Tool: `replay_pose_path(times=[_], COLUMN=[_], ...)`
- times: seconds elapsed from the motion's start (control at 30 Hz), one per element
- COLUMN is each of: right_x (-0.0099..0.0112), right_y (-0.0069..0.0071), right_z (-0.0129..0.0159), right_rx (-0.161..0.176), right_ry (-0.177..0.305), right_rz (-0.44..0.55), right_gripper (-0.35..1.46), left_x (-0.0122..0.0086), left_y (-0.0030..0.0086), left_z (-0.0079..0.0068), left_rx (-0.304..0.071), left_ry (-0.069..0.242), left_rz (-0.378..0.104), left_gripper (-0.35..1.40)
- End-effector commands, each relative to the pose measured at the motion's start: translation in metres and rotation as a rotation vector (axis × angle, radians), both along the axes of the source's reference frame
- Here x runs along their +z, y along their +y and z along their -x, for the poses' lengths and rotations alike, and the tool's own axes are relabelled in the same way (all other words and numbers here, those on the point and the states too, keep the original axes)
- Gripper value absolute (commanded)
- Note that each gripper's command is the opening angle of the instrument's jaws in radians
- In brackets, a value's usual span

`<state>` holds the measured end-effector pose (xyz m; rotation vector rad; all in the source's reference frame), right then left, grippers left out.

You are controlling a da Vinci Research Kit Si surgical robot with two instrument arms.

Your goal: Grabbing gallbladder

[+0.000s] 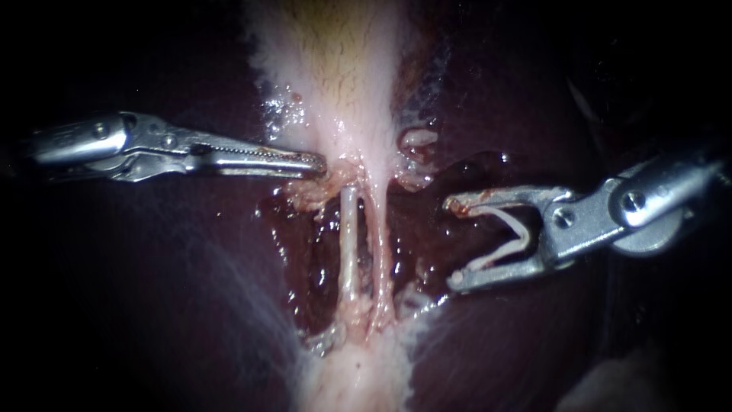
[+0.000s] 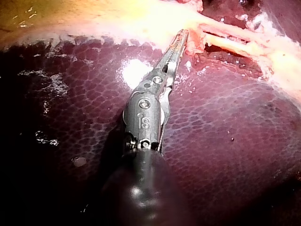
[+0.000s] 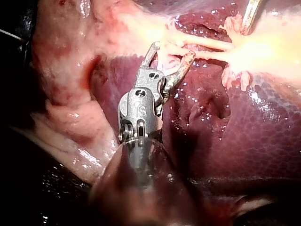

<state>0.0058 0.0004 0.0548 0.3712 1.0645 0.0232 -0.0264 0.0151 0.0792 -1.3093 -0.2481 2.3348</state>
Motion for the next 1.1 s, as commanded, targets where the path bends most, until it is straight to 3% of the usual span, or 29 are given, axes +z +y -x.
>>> replay_pose_path(times=[0.03,0.3,0.43,0.53,0.67,0.93,1.1], right_x=[0.0000,0.0000,0.0000,0.0000,0.0000,0.0000,0.0000], right_y=[0.0000,0.0000,0.0000,0.0000,0.0000,0.0000,0.0000], right_z=[0.0000,0.0000,0.0000,0.0000,0.0000,0.0000,0.0000], right_rx=[0.000,0.000,0.000,0.000,0.000,0.000,0.000], right_ry=[0.000,0.000,0.000,0.000,0.000,0.000,0.000], right_rz=[0.000,0.000,0.000,0.000,0.000,0.000,0.000], right_gripper=[0.49,0.49,0.49,0.49,0.49,0.49,0.49], left_x=[0.0000,-0.0002,-0.0008,-0.0013,-0.0022,-0.0048,-0.0069], left_y=[0.0000,0.0000,-0.0001,0.0001,0.0005,0.0014,0.0014], left_z=[0.0000,0.0000,0.0001,0.0001,-0.0001,-0.0014,-0.0015], left_rx=[0.000,-0.001,-0.002,0.005,0.005,0.025,0.056], left_ry=[0.000,0.000,0.000,0.003,-0.016,-0.053,-0.054], left_rz=[0.000,0.000,-0.002,0.004,0.020,0.078,0.133], left_gripper=[-0.35,-0.35,0.00,0.15,0.44,0.86,1.11])
